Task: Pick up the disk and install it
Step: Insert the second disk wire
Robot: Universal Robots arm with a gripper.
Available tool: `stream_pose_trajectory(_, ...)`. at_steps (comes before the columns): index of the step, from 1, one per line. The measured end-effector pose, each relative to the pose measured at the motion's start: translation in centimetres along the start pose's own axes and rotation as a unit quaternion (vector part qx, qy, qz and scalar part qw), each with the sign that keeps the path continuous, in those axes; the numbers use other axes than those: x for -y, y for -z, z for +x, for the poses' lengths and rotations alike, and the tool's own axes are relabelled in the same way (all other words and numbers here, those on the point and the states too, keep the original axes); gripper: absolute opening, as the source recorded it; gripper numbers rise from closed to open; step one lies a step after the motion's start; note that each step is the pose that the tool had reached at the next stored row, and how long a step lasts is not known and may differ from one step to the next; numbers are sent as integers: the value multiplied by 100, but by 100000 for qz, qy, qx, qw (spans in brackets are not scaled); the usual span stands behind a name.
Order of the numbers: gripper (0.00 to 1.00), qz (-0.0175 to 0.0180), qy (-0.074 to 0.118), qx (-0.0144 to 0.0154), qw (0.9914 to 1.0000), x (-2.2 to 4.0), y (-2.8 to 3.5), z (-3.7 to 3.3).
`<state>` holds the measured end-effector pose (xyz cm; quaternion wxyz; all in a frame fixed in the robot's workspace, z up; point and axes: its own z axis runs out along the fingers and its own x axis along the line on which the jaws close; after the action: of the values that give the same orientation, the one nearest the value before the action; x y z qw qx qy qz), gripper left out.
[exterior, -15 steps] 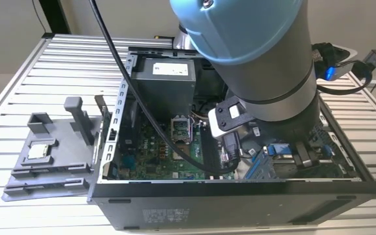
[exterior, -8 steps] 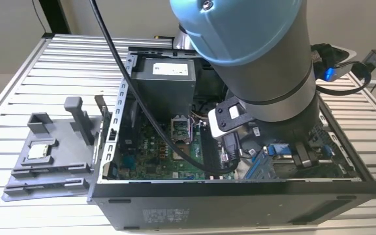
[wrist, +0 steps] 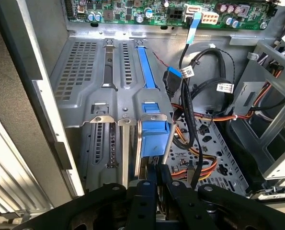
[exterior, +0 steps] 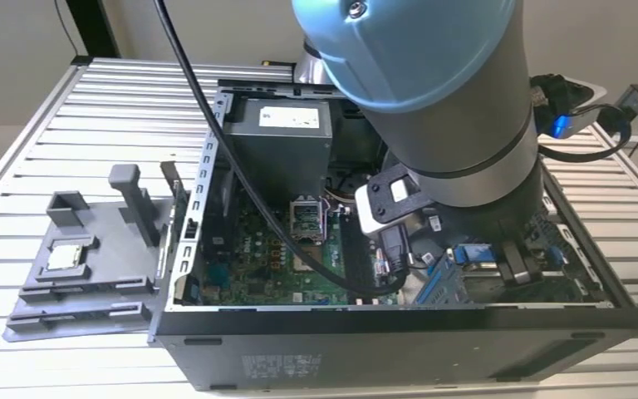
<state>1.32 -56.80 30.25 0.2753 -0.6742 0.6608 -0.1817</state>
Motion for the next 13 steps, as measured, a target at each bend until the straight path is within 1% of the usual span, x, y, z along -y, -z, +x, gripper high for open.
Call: stream_pose_trajectory(13, 0, -2, 15, -15, 100000, -29, -37, 6)
